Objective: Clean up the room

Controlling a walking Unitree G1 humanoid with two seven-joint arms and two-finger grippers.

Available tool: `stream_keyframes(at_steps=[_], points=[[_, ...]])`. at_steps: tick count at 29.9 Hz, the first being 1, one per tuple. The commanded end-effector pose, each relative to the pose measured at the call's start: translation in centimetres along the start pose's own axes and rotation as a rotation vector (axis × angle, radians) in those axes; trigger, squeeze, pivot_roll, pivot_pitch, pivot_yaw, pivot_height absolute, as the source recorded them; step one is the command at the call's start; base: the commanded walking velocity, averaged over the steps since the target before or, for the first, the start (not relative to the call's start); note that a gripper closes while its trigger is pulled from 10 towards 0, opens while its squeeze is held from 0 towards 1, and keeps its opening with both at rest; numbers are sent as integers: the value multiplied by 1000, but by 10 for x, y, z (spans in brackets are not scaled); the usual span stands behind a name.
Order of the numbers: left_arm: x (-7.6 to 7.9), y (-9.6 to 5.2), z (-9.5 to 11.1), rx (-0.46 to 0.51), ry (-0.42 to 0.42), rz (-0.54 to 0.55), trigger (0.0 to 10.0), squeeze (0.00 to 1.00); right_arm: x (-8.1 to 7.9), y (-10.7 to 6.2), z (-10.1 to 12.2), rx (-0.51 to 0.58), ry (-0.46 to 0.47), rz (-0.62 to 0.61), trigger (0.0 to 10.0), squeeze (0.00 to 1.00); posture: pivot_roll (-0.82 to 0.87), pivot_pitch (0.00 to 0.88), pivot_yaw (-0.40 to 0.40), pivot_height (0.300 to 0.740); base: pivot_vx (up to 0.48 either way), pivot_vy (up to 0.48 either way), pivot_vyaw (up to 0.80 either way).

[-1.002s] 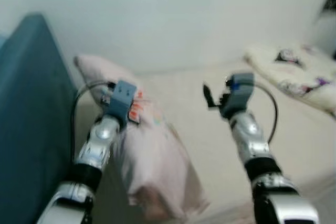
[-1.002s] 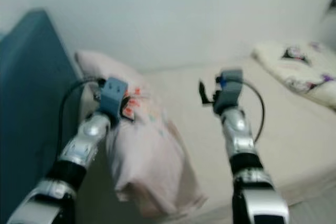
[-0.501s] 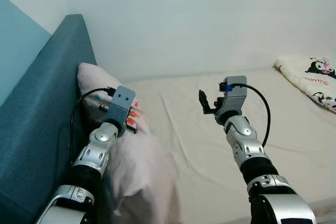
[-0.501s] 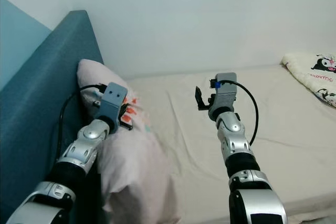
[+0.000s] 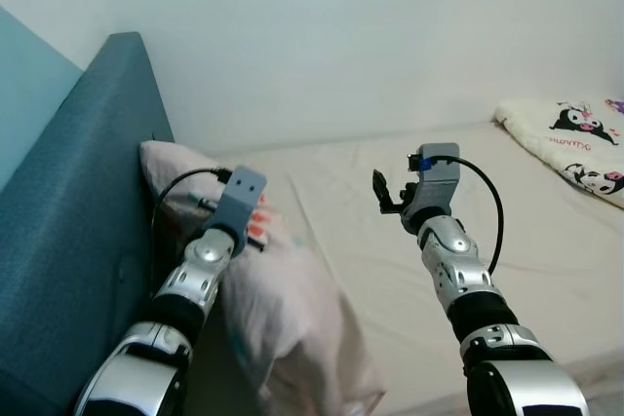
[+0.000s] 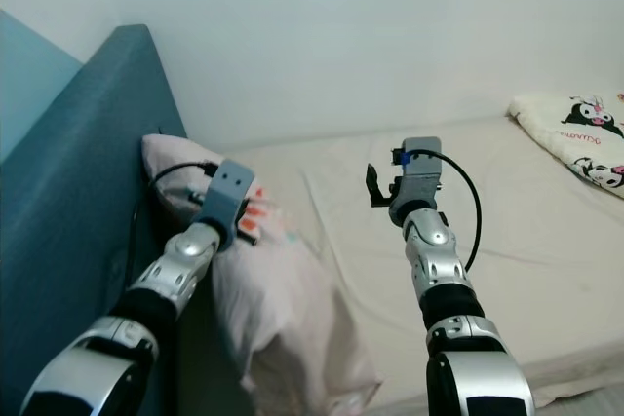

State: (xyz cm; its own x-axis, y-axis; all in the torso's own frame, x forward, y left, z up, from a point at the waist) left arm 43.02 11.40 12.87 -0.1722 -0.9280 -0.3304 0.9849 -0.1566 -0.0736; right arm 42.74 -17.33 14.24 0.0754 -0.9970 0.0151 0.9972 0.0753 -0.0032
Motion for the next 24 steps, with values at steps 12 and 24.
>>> stream_keyframes(at_steps=[12,24], points=[[11,-11,-44,-83,527,-46,10000,0,16,-31,-28,-72,-24,-60,10000,0,-206,110,72,740,0,0,0],[-38,-29,-92,-337,639,75,10000,0,25,-53,-28,-93,-26,-95,10000,0,-264,206,78,740,0,0,0]])
Point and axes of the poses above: a point about 5 cm out from each wrist's last joint towards the gripper, its own y axis pointing out of the wrist towards the gripper, its own z axis along the axis of the wrist's last joint, x = y × z, the point moved 5 cm from there along y, pointing out of the wrist towards the gripper
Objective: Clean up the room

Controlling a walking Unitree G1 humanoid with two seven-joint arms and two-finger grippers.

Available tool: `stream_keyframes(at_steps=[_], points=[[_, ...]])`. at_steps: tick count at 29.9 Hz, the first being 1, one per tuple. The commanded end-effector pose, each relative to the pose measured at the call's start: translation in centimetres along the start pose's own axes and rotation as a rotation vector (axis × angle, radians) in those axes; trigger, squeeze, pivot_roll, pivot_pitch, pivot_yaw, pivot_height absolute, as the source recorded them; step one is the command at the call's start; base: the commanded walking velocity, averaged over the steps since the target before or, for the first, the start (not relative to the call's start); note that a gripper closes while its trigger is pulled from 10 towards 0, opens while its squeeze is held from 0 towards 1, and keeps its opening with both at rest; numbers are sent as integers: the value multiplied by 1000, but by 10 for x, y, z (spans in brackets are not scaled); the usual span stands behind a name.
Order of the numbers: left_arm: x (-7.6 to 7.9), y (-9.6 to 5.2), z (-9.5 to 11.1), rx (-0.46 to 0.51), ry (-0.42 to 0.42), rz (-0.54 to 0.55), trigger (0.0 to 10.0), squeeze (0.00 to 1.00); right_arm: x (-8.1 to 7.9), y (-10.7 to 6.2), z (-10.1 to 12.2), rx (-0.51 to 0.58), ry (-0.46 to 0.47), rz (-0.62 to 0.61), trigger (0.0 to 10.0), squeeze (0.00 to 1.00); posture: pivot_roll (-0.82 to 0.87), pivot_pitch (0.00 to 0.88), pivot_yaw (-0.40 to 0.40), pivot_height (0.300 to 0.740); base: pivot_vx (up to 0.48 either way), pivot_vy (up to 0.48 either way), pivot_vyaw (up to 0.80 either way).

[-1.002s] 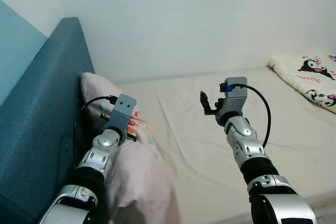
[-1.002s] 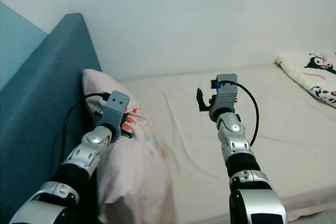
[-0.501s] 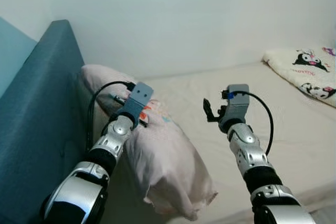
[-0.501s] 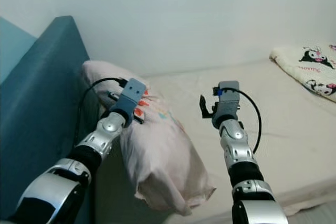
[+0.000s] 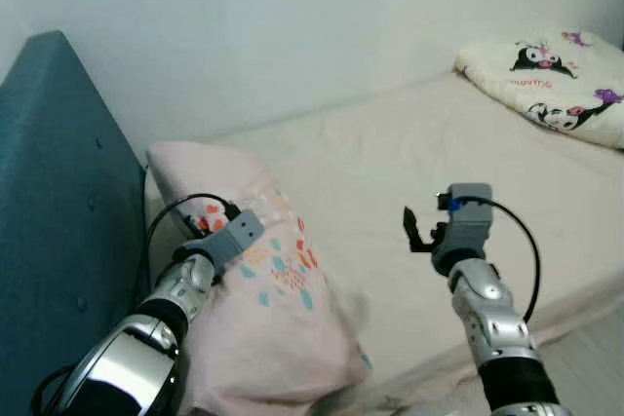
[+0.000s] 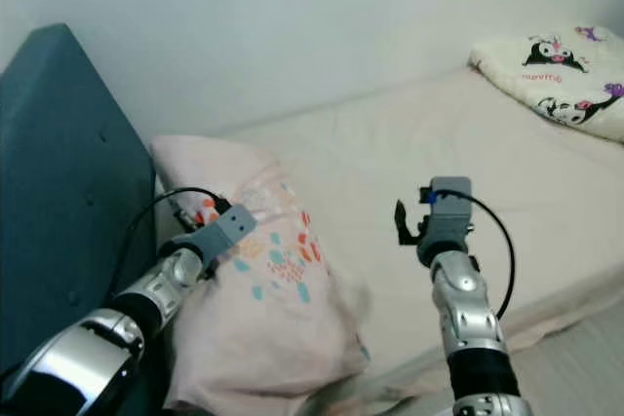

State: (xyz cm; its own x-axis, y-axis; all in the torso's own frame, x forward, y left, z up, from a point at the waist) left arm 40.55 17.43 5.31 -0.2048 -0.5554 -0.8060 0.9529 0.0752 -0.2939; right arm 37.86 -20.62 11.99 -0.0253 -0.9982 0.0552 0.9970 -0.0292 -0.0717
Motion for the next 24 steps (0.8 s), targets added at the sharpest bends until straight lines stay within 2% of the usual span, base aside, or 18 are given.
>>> stream_keyframes(at_steps=[1,4,6,7,10,11,12,15,16,17,18,22,24], points=[[-9,1,-9,-32,19,23,10000,0,-4,-3,-5,-25,8,8,10000,0,-265,209,78,740,0,0,0],[-7,-1,-21,-73,52,24,10000,0,-7,-9,-7,-39,7,10,10000,0,-271,225,75,740,0,0,0],[-5,-5,-40,-142,65,21,10000,0,-9,-13,-9,-51,7,14,10000,0,-272,226,74,740,0,0,0],[-5,-5,-40,-142,65,21,10000,0,-9,-13,-9,-51,7,14,10000,0,-272,226,74,740,0,0,0],[-12,-8,-55,-187,116,51,10000,0,-11,-16,-8,-56,7,17,10000,0,-277,228,74,740,0,0,0],[-15,-8,-56,-188,135,60,10000,1000,-12,-16,-8,-57,8,17,10000,0,-283,228,75,740,0,0,0],[-25,-7,-57,-185,182,88,10000,1000,-12,-16,-7,-57,6,17,10000,0,-283,220,74,740,0,0,0],[-30,-7,-57,-184,210,105,10000,1000,-11,-16,-6,-57,5,17,10000,0,-283,220,74,740,0,0,0],[-36,-6,-59,-191,230,123,10000,1000,-11,-16,-5,-55,6,17,10000,0,-276,216,74,740,0,0,0],[-44,-7,-63,-208,232,144,10000,1000,-10,-15,-4,-54,4,17,10000,0,-270,207,75,740,0,0,0],[-44,-7,-63,-208,232,144,10000,1000,-10,-15,-4,-54,4,17,10000,0,-270,207,75,740,0,0,0],[-69,-9,-75,-252,270,217,10000,1000,-10,-11,-1,-52,9,10,10000,0,-254,182,81,740,0,0,0],[-76,-10,-78,-253,247,241,10000,1000,-10,-9,1,-47,11,11,10000,0,-241,168,81,740,0,0,0]])
Point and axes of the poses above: a point about 5 cm out from each wrist's last joint towards the gripper, its own y axis pointing out of the wrist towards the gripper, its own z axis along the axis of the wrist's last joint, x = y × z, the point moved 5 cm from there along y, pointing out of the wrist towards the gripper
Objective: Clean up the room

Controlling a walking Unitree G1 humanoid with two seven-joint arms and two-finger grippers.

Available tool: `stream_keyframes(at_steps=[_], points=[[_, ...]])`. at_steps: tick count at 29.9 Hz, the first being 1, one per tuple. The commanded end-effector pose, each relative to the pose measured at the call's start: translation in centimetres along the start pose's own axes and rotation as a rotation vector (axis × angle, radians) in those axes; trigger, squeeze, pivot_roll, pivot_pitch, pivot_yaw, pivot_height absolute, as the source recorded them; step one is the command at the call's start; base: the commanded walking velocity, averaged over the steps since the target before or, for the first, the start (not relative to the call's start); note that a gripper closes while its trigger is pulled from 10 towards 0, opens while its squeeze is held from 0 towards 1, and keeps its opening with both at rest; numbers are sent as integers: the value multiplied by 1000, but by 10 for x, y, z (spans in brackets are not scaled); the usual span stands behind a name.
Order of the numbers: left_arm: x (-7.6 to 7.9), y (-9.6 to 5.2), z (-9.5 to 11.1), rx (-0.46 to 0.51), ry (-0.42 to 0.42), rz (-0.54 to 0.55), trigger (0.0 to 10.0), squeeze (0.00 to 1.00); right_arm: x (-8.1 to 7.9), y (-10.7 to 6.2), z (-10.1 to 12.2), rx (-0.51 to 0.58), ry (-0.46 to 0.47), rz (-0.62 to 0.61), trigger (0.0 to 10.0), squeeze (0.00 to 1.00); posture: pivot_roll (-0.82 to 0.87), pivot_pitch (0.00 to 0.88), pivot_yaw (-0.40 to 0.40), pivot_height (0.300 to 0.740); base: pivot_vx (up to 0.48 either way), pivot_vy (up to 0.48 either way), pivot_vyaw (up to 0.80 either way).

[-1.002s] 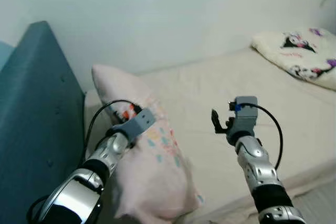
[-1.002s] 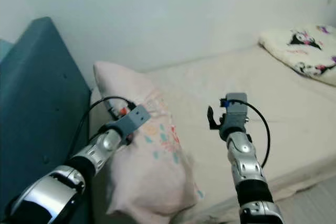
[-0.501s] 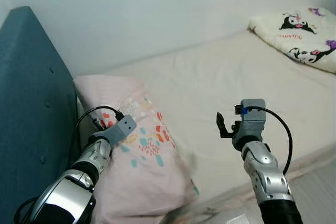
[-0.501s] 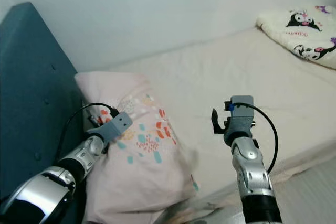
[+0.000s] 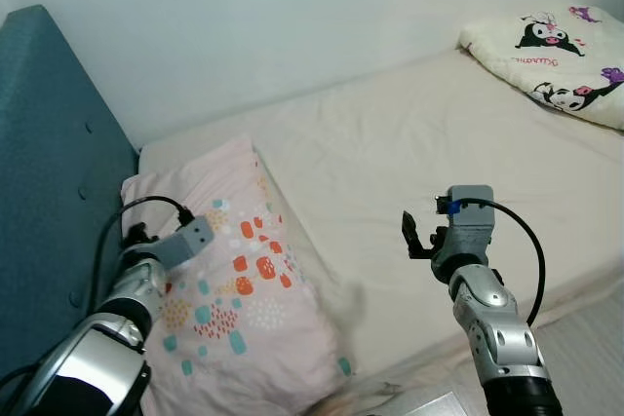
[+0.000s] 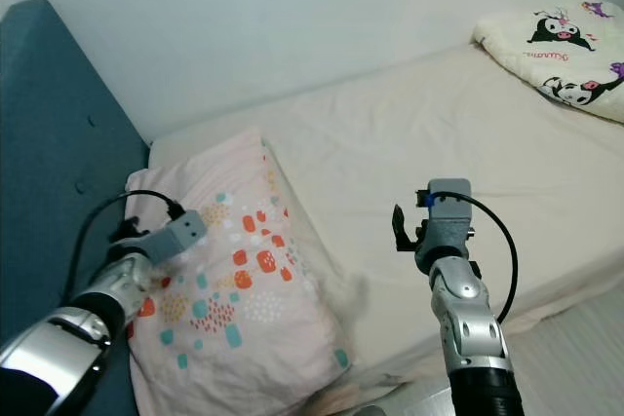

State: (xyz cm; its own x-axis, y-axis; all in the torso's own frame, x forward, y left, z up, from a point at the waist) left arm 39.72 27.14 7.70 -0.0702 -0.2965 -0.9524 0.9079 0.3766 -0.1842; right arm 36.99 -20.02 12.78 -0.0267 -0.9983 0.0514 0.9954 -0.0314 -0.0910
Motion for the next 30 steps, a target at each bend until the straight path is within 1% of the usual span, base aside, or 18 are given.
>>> stream_keyframes(at_steps=[1,3,4,6,7,9,11,13,16,17,18,19,20,22,24,25,29,30], points=[[-5,1,-10,-22,-7,22,10000,1000,-5,1,-7,-28,7,12,10000,0,-238,164,80,740,0,0,0],[-9,2,-6,1,-136,37,10000,1000,-6,4,-6,-25,11,14,10000,0,-227,146,80,740,0,0,0],[-9,2,-6,1,-136,37,10000,1000,-6,4,-6,-25,11,14,10000,0,-227,146,80,740,0,0,0],[-2,1,5,38,-343,-28,10000,1000,-6,7,-4,-22,15,17,10000,0,-213,127,77,740,0,0,0],[-2,1,5,38,-343,-28,10000,1000,-6,7,-4,-22,15,17,10000,0,-213,127,77,740,0,0,0],[24,-11,38,168,-649,-238,10000,0,-7,13,-3,-19,25,23,10000,0,-178,94,62,740,0,0,0],[34,-21,57,274,-783,-344,10000,0,-7,16,-2,-19,27,25,10000,0,-178,94,62,740,0,0,0],[34,-21,57,274,-783,-344,10000,0,-7,16,-2,-19,27,25,10000,0,-178,94,62,740,0,0,0],[47,-40,61,346,-1099,-441,10000,0,-16,28,1,-17,38,63,10000,0,-106,28,41,740,0,0,0],[47,-40,61,346,-1099,-441,10000,0,-16,28,1,-17,38,63,10000,0,-106,28,41,740,0,0,0],[58,-48,58,342,-1149,-472,10000,0,-24,31,3,1,62,101,10000,0,-87,0,41,740,0,0,0],[71,-56,53,325,-1150,-488,10000,0,-29,33,4,13,79,126,10000,0,-87,0,41,740,0,0,0],[71,-56,53,325,-1150,-488,10000,0,-29,33,4,13,79,126,10000,0,-87,0,41,740,0,0,0],[93,-68,47,287,-1162,-521,10000,0,-39,33,7,48,75,181,10000,0,-83,0,42,740,0,0,0],[107,-80,53,312,-1166,-567,10000,0,-42,34,-9,-1,43,186,10000,0,-75,0,35,740,0,0,400],[107,-80,53,312,-1166,-567,10000,0,-42,34,-9,-1,43,186,10000,0,-75,0,35,740,0,0,800],[119,-92,67,358,-1106,-629,10000,0,-37,27,-52,-125,0,165,10000,0,-82,0,35,740,0,-144,795],[119,-92,67,358,-1106,-629,10000,0,-37,27,-52,-125,0,165,10000,0,-82,0,35,740,0,-289,794]])
Point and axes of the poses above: a point about 5 cm out from each wrist's last joint towards the gripper, its own y axis pointing out of the wrist towards the gripper, its own z axis along the axis of the wrist's last joint, x = y × z, the point moved 5 cm from there along y, pointing out of the wrist towards the gripper
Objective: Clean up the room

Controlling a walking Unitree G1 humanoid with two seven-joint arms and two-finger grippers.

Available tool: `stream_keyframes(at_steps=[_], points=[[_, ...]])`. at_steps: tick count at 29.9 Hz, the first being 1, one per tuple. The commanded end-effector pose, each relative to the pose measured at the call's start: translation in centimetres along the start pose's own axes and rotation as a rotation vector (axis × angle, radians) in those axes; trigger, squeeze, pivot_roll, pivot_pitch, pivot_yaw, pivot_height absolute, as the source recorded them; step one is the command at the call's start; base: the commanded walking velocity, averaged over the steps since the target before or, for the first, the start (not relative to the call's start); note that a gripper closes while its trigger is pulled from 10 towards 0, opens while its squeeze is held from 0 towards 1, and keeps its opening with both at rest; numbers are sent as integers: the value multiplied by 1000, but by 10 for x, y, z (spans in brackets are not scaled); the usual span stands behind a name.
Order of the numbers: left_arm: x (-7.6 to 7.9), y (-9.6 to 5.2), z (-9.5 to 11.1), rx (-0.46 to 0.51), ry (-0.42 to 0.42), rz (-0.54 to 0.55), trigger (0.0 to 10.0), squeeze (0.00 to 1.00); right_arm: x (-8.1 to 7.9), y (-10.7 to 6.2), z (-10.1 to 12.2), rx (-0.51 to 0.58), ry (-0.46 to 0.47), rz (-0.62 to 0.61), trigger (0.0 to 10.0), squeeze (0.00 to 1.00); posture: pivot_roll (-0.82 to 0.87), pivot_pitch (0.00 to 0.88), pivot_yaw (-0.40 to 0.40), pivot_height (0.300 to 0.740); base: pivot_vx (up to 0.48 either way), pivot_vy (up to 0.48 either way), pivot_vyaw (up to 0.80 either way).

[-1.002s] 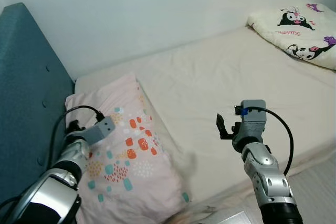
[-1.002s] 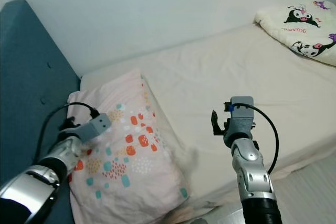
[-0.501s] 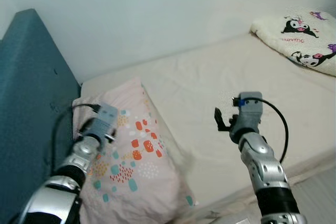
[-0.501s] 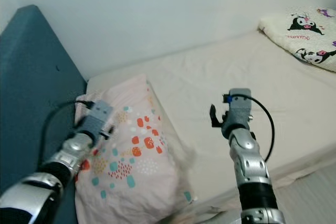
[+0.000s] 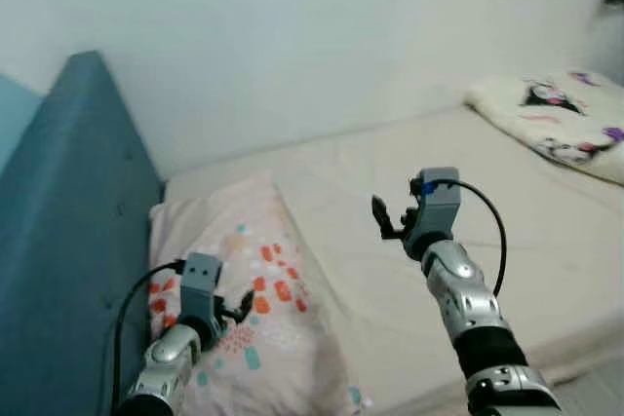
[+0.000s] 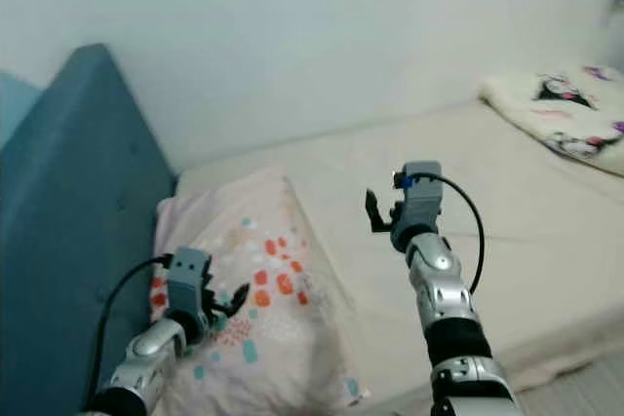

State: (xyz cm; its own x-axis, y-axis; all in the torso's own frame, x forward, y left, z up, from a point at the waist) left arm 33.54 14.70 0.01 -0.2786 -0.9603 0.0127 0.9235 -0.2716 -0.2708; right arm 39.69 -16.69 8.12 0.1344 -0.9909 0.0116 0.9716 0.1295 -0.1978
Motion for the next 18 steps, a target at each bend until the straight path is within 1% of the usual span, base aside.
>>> stream_keyframes(at_steps=[1,4,5,6,7,9,11,13,14,15,18], points=[[3,-1,-10,-43,25,-12,10000,0,4,-5,-29,-84,-9,-24,10000,0,-79,0,37,740,0,-364,481],[-6,-11,-32,-145,47,13,10000,0,17,-22,-79,-240,11,-82,10000,0,-77,0,37,740,0,-385,0],[-10,-18,-45,-193,37,29,10000,0,21,-34,-101,-304,39,-107,10000,0,-71,0,34,740,0,-412,0],[-10,-18,-45,-193,37,29,10000,0,21,-34,-101,-304,39,-107,10000,0,-71,0,34,740,0,-412,0],[-13,-24,-56,-231,28,43,10000,0,25,-45,-121,-364,59,-128,10000,0,-69,0,33,740,0,-420,0],[-19,-39,-76,-295,-13,76,10000,0,30,-69,-154,-469,66,-156,10000,0,-69,0,28,740,0,-457,0],[-23,-50,-89,-332,-49,102,10000,0,32,-85,-173,-529,71,-172,10000,0,-67,0,25,740,0,-480,0],[-25,-60,-102,-375,-85,131,10000,0,34,-96,-185,-568,96,-192,10000,0,-67,0,24,740,0,-480,0],[-26,-64,-107,-393,-94,141,10000,0,35,-100,-189,-580,107,-200,10000,0,-67,0,24,740,0,-480,0],[-26,-64,-107,-393,-94,141,10000,0,35,-100,-189,-580,107,-200,10000,0,-67,0,24,740,0,-480,0],[-25,-76,-122,-455,-113,162,10000,0,38,-110,-199,-614,127,-226,10000,0,-74,0,22,740,0,-480,0]])
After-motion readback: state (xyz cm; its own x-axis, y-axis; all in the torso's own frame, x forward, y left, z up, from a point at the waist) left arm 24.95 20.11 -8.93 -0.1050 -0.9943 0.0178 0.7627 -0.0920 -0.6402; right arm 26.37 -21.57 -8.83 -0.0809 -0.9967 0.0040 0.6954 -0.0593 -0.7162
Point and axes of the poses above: a point about 5 cm out from each wrist's last joint towards the gripper, its own y axis pointing out of the wrist towards the gripper, its own z axis along the axis of the wrist's last joint, x = y × z, the point moved 5 cm from there along y, pointing out of the wrist towards the gripper
